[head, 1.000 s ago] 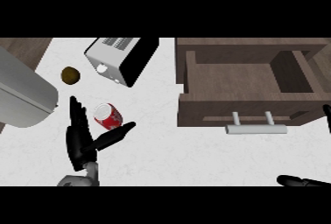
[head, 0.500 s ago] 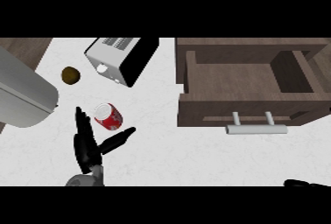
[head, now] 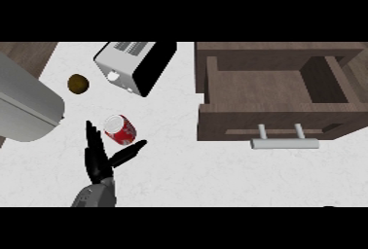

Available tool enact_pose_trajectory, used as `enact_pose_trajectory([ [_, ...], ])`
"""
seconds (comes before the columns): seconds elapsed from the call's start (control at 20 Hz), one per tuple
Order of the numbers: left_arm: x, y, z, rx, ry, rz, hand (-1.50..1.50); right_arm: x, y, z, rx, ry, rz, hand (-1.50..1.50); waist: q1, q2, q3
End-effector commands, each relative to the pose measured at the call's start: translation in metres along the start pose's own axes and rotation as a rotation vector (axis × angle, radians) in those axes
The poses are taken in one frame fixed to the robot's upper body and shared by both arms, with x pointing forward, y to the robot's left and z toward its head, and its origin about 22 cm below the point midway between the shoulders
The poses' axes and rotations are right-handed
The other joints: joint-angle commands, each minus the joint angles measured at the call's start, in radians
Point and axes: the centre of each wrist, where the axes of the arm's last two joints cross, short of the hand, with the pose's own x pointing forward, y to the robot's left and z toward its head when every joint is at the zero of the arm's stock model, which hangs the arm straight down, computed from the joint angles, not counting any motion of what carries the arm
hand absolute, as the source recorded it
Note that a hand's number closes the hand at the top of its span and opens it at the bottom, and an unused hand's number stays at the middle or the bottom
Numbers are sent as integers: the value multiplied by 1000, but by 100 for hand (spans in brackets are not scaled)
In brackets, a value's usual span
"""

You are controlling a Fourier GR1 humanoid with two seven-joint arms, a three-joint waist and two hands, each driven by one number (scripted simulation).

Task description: Pick up the can, place it into the drawer and close the drawer

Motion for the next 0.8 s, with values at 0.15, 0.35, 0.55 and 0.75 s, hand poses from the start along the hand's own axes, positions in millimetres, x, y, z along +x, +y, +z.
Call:
enact_pose_trajectory([
  [0.15,-28,4,-8,43,16,9,-150,12,6,2,8,19,-4,-150,0,1,0],
  [0.35,-31,-1,-20,30,5,11,-150,0,15,-4,0,-3,1,-150,-2,1,0],
  [0.55,-30,15,-38,-7,-3,17,-150,7,-8,2,-12,2,6,-150,-6,2,0],
  [0.75,-27,-1,-38,-65,-26,7,-150,14,-3,-7,10,-11,14,-150,-5,2,0],
])
